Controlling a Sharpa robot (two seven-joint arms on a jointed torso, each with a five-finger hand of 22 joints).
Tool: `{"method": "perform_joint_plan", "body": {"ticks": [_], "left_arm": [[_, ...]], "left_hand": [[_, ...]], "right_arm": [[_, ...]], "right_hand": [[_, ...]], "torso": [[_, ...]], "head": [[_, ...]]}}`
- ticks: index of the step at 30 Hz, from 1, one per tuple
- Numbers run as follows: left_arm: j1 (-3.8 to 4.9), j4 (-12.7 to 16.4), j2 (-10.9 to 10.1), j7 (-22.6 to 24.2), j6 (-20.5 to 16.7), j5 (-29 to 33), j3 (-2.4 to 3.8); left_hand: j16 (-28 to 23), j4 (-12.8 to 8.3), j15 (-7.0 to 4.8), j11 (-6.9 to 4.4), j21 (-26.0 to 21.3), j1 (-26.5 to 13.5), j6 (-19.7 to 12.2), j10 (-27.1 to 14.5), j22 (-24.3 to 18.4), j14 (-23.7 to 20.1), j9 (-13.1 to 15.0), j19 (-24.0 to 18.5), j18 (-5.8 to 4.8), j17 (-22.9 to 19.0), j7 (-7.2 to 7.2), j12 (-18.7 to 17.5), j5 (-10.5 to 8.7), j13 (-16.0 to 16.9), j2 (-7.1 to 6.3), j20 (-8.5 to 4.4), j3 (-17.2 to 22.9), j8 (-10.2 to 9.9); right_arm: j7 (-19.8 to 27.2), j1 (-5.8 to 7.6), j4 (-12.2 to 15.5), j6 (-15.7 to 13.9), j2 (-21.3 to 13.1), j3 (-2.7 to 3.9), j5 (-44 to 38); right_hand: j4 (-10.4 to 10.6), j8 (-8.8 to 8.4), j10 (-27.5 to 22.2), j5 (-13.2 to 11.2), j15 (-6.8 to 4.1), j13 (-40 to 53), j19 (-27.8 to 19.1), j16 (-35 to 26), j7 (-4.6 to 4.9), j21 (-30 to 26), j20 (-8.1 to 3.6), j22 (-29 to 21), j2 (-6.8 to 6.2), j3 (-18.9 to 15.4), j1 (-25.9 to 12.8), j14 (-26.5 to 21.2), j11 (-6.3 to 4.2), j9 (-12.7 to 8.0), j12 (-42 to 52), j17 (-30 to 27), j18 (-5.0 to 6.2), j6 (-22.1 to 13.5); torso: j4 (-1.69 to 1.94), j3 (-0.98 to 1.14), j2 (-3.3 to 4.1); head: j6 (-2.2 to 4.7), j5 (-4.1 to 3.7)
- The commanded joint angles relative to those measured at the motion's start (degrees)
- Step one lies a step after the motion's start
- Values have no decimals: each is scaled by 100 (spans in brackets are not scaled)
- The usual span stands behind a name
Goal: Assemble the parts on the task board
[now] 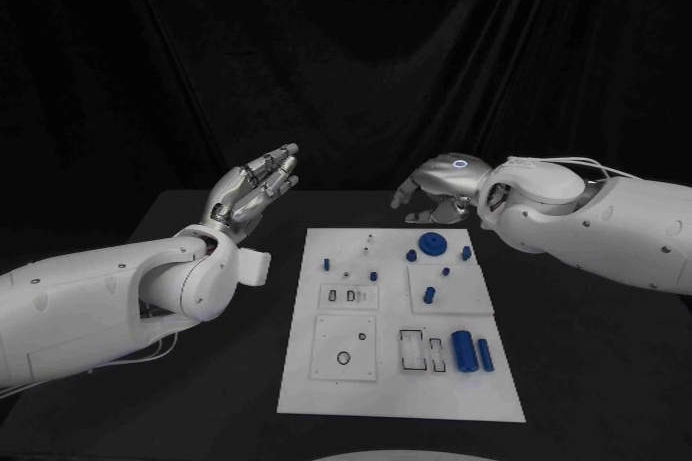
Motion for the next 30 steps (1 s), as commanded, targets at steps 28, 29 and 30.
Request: {"method": "perform_joint_plan", "body": {"ticks": [28, 29, 30], "left_arm": [[16, -132, 80, 360, 423, -30, 5], [16, -138, 84, 358, 432, -30, 5], [16, -143, 89, 356, 440, -30, 5]], "left_hand": [[74, -56, 64, 42, 71, 205, 101, -30, 20, 23, 12, 48, 88, 10, 25, 74, 122, -2, -25, 56, 167, 5], [74, -58, 65, 42, 72, 208, 97, -30, 20, 23, 12, 49, 88, 10, 25, 75, 123, -2, -26, 57, 170, 4], [74, -58, 65, 42, 72, 208, 97, -30, 20, 23, 12, 49, 88, 10, 25, 75, 123, -2, -26, 57, 170, 4]], "right_arm": [[-661, -423, -209, 575, 160, 5, -448], [-675, -432, -218, 578, 160, 5, -450], [-685, -441, -228, 576, 162, 5, -459]], "right_hand": [[-210, -260, 437, -471, -11, 55, 58, 376, 244, 670, 19, 983, -260, 133, -103, 231, 4, 132, -487, 516, -192, 302], [-210, -260, 436, -471, -11, 55, 58, 376, 244, 670, 19, 983, -260, 133, -103, 231, 4, 132, -487, 516, -192, 302], [-212, -263, 431, -468, -10, 54, 53, 373, 243, 664, 19, 975, -265, 130, -103, 229, 6, 131, -490, 509, -189, 298]], "torso": [[53, 39, 149], [52, 39, 146], [52, 39, 144]], "head": [[-10, -18], [-13, -18], [-17, -19]]}}
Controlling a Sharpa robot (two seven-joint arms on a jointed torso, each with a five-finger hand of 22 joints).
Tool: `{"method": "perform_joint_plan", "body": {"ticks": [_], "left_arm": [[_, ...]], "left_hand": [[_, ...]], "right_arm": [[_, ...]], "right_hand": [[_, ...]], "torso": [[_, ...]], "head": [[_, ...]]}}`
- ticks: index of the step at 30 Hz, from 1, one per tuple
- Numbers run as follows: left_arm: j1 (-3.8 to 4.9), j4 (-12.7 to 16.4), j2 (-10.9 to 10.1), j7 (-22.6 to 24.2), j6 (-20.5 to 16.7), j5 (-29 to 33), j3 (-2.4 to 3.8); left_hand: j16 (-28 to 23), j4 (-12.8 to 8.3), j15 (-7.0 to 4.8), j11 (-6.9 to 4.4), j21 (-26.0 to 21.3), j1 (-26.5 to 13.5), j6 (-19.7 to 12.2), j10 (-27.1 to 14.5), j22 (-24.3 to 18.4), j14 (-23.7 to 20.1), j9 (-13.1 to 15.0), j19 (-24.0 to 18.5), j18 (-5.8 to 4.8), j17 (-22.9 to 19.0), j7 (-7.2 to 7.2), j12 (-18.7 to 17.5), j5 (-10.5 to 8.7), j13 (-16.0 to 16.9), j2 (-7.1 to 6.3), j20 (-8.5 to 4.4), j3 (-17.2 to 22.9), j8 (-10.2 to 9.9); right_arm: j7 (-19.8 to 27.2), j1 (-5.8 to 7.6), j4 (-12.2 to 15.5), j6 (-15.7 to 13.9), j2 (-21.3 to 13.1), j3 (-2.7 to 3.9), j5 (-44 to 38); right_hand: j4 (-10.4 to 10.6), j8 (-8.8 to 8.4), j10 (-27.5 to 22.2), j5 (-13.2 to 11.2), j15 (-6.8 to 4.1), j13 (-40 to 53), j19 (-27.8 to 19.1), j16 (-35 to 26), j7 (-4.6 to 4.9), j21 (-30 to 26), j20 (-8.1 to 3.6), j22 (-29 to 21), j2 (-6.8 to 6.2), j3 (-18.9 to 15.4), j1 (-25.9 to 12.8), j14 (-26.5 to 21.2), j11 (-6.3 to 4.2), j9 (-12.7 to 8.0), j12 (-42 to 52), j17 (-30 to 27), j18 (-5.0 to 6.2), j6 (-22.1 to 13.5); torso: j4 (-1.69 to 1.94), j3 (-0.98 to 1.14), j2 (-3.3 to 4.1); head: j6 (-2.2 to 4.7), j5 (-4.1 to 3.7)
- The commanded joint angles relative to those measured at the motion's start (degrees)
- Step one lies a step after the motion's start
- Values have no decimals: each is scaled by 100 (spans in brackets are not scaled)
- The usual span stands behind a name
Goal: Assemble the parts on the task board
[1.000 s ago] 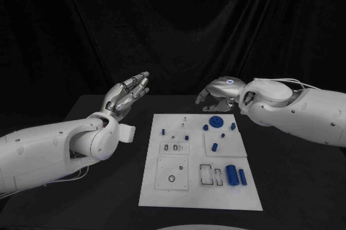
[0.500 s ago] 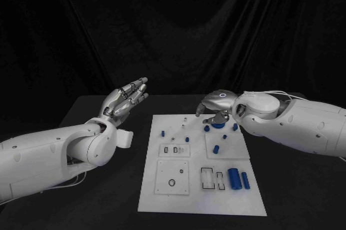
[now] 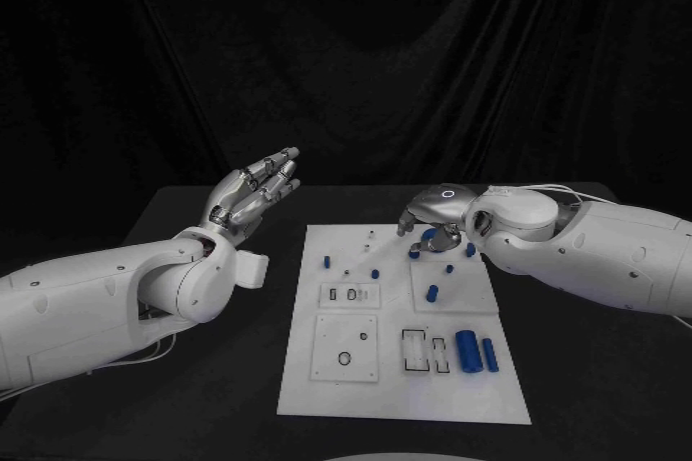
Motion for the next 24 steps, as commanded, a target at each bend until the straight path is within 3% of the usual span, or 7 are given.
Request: {"method": "perform_joint_plan", "body": {"ticks": [1, 9, 24], "left_arm": [[15, -12, 24, 353, 141, -17, 6], [12, -48, 47, 350, 214, -17, 6], [9, -82, 52, 333, 272, -17, 6]], "left_hand": [[29, 4, 47, 23, 30, 49, 28, -11, 10, 4, 6, 25, 88, 9, -4, 32, 24, -3, 2, 31, 48, 4], [33, -7, 52, 26, 39, 70, 28, -14, 14, 6, 5, 39, 87, 9, -3, 36, 33, -3, 2, 34, 71, 3], [53, -20, 63, 41, 55, 98, 33, 1, 20, 24, 5, 62, 84, 14, 4, 62, 40, 1, -4, 37, 103, 2]], "right_arm": [[-237, -39, -36, 119, 6, 3, -95], [-140, -139, -156, -153, 29, 3, -219], [-66, -276, -409, -239, 127, 3, -244]], "right_hand": [[-41, -37, 12, 21, -10, 3, 10, -24, 3, -2, -1, -14, -2, -8, 60, 230, -5, -2, -34, -11, -103, -39], [-86, -40, 39, 148, -21, 23, -11, -39, -59, -19, -6, -21, 11, 19, 118, 220, -27, 11, -18, -33, -97, 1], [-125, -65, 72, 352, -25, 44, -36, -41, -57, -41, -10, -28, 24, 74, 157, 218, -28, 18, 2, -35, -93, 12]], "torso": [[6, -3, -15], [8, -10, -25], [8, -15, -42]], "head": [[-21, 1], [-61, 6], [-84, 15]]}}
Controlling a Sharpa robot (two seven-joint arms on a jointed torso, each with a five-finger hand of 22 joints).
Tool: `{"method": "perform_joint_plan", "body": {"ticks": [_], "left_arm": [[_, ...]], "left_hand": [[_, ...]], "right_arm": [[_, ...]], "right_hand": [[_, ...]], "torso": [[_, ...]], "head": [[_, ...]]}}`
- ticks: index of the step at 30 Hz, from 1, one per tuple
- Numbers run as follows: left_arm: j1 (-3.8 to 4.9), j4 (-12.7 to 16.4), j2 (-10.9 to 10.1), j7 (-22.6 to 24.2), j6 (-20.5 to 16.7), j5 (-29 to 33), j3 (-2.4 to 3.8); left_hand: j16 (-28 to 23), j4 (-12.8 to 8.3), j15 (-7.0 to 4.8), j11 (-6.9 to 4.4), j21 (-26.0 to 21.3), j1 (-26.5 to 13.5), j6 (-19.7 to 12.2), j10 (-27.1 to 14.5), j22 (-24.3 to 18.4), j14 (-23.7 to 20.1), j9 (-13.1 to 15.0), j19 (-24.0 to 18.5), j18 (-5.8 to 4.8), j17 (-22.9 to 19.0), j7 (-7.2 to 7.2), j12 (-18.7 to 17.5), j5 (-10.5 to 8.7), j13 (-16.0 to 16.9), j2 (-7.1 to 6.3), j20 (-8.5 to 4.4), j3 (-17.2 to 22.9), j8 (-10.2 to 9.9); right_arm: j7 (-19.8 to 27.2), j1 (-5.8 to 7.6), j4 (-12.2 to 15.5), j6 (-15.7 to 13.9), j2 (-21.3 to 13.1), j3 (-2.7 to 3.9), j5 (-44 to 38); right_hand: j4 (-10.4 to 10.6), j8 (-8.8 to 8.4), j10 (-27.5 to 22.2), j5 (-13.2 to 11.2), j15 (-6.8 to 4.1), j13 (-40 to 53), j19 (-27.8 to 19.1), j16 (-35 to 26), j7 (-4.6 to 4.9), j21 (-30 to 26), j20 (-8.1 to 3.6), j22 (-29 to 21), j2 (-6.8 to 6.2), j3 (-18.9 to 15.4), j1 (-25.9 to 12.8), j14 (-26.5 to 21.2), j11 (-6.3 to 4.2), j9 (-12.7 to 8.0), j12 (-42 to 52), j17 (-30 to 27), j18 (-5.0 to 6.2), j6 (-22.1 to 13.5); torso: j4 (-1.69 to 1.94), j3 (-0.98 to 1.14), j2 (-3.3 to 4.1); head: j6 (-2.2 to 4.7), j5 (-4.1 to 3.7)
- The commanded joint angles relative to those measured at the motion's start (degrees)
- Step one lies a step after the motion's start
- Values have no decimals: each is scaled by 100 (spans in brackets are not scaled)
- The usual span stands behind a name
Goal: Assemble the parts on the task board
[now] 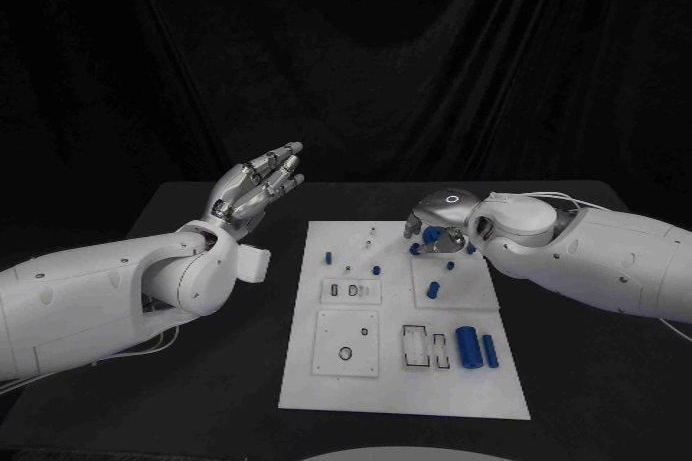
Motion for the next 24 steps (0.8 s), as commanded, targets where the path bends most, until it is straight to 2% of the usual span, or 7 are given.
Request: {"method": "perform_joint_plan", "body": {"ticks": [1, 3, 5, 6, 7, 16, 24], "left_arm": [[9, -1, 8, 330, 97, -13, 6], [8, -4, 8, 329, 102, -13, 6], [8, -6, 9, 325, 108, -13, 6], [8, -7, 10, 323, 111, -13, 6], [8, -8, 10, 321, 114, -13, 6], [5, -19, 13, 297, 141, -13, 6], [-1, -35, 13, 260, 171, -13, 5]], "left_hand": [[33, 1, 42, 41, 33, 53, 33, 1, 9, 4, 6, 41, 84, 8, 4, 35, 40, 1, -3, 16, 30, 2], [35, 0, 44, 44, 35, 55, 39, 3, 9, 5, 7, 43, 83, 8, 8, 39, 40, 2, -4, 17, 34, 3], [47, -4, 51, 78, 44, 74, 192, 17, 11, 15, 26, 57, 76, 10, 57, 65, 45, 5, -14, 18, 69, 34], [48, -4, 52, 81, 45, 75, 212, 18, 11, 16, 28, 58, 76, 10, 61, 67, 45, 5, -15, 18, 72, 38], [52, -4, 51, 96, 47, 80, 296, 19, 11, 18, 38, 62, 73, 10, 77, 74, 46, 6, -21, 19, 84, 57], [56, -6, 54, 106, 51, 85, 346, 24, 12, 21, 43, 67, 70, 11, 86, 83, 49, 7, -27, 20, 95, 70], [58, -7, 55, 109, 53, 87, 352, 23, 13, 22, 44, 70, 69, 11, 89, 83, 51, 7, -28, 20, 98, 72]], "right_arm": [[-9, -30, -57, -136, 23, 4, -80], [15, -41, -87, -137, 36, 4, -80], [44, -53, -120, -145, 52, 4, -81], [56, -59, -135, -151, 59, 4, -81], [66, -66, -149, -157, 66, 4, -81], [142, -135, -275, -196, 139, 4, -80], [223, -195, -377, -254, 198, 4, -69]], "right_hand": [[-46, -41, 63, 161, -26, 19, -40, -20, -13, -44, -11, 1, 8, 42, 72, 217, -8, 14, 8, -6, -94, 24], [-54, -43, 69, 242, -26, 22, -43, -20, -13, -46, -11, 4, 8, 64, 79, 217, -6, 17, 11, -6, -94, 33], [-102, -64, 64, 755, -24, 22, -59, -27, -3, -60, -10, 10, -9, 231, 124, 213, 3, 26, -5, -19, -92, 63], [-104, -64, 64, 776, -23, 22, -60, -28, -3, -61, -10, 10, -12, 246, 123, 213, 2, 28, -6, -21, -91, 68], [-105, -63, 67, 788, -23, 23, -60, -28, -4, -60, -10, 13, -13, 258, 121, 212, 2, 29, -6, -21, -91, 74], [-102, 15, 160, 634, -23, 47, -69, -32, 15, -69, -9, 31, -44, 361, 48, 209, -4, 99, 38, -27, -90, 264], [-131, 58, 246, 574, -36, 78, -115, -89, -19, -118, -17, -16, -65, 430, 41, 176, -31, 156, 93, -132, -75, 358]], "torso": [[1, 0, -5], [0, -1, -7], [-1, -2, -9], [0, -3, -11], [-1, -4, -12], [-1, -5, -17], [1, -7, -20]], "head": [[-6, -8], [-12, -8], [-14, -8], [-16, -5], [-17, -4], [-33, 6], [-51, 15]]}}
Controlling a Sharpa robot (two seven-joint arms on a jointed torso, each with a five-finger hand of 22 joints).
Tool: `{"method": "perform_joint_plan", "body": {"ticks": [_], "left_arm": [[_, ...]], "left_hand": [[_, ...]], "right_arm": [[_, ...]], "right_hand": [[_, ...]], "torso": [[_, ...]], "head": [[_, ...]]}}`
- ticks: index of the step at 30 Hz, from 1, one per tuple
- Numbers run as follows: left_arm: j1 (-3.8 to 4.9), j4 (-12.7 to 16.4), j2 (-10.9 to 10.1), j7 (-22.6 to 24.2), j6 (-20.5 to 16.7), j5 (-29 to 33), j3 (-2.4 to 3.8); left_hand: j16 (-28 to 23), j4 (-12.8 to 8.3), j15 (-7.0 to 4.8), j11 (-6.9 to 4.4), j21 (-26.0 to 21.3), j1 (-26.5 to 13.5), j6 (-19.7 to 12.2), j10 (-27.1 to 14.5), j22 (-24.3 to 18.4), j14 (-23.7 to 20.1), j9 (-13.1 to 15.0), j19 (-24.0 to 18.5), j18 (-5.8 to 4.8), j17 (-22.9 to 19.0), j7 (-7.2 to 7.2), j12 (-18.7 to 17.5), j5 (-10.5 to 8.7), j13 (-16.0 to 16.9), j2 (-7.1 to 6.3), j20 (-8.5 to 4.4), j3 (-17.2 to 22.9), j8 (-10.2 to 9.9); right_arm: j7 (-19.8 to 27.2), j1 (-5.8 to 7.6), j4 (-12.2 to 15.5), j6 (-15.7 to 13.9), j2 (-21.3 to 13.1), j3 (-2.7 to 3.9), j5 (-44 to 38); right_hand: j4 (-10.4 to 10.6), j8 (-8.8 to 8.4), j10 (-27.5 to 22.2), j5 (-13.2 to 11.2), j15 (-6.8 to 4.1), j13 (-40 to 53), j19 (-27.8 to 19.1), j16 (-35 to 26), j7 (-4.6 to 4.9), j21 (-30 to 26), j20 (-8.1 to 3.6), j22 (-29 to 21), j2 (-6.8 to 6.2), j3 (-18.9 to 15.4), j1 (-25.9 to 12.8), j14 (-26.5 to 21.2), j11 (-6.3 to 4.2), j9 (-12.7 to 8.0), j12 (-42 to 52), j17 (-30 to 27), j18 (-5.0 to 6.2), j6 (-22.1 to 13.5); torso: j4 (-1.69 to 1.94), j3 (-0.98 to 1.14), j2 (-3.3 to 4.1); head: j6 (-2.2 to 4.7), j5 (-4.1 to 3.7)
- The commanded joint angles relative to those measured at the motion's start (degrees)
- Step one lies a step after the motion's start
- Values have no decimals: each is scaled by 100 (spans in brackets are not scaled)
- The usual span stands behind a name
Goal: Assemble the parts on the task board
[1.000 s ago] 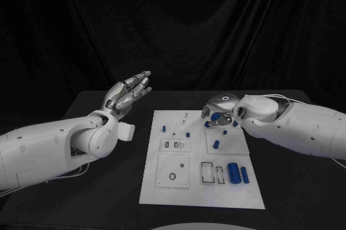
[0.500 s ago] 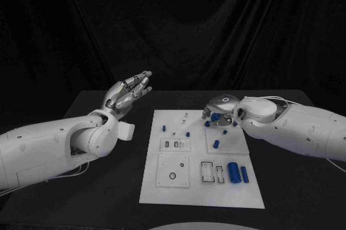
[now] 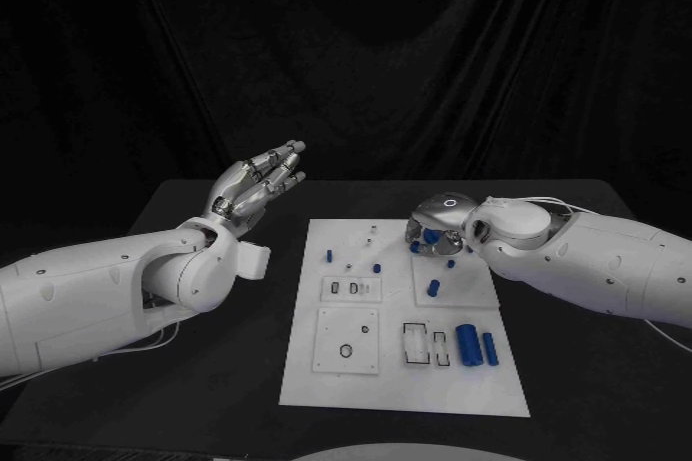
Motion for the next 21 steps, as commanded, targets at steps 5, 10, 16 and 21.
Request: {"method": "perform_joint_plan", "body": {"ticks": [5, 10, 16, 21], "left_arm": [[-2, -5, 10, 234, 110, -11, 6], [-5, -18, 16, 215, 123, -11, 6], [-7, -19, 8, 201, 131, -11, 6], [-7, -3, -23, 195, 128, -11, 5]], "left_hand": [[41, 1, 40, 61, 35, 71, 61, 11, 10, 6, 8, 58, 67, 7, 8, 31, 34, 8, -4, 2, 61, 36], [44, -3, 42, 73, 38, 79, 91, 15, 10, 8, 10, 63, 64, 8, 18, 38, 39, 8, -3, 4, 76, 44], [47, -7, 43, 81, 44, 88, 115, 17, 12, 10, 12, 72, 62, 8, 25, 44, 43, 9, -2, 5, 91, 51], [49, -10, 43, 84, 48, 93, 128, 18, 14, 11, 13, 77, 61, 8, 28, 46, 46, 9, -3, 5, 97, 54]], "right_arm": [[116, -43, -80, -169, 41, 3, -16], [306, -52, -131, -327, 53, 4, 84], [507, -54, -101, -627, 17, 4, 183], [558, -19, -6, -827, -37, 4, 231]], "right_hand": [[-17, 58, 158, -47, -47, 56, -52, -49, 1, -44, -17, -15, -42, 88, -35, 168, -16, 59, 119, -39, -74, 90], [-95, 174, 320, 145, -74, 132, -54, -46, 104, -46, -40, 13, -9, 195, 13, 165, -52, 174, 250, -24, -76, 288], [-240, 331, 565, 429, -115, 225, -17, -27, 122, -2, -78, 111, 29, 325, 94, 176, -107, 342, 421, 19, -96, 535], [-271, 363, 640, 442, -115, 249, -5, -21, 140, 13, -82, 142, 31, 348, 89, 182, -102, 397, 465, 33, -103, 578]], "torso": [[-1, -2, -4], [1, -3, -6], [0, -3, -8], [-2, -5, -12]], "head": [[-24, 16], [-55, 15], [-69, 40], [-81, 77]]}}
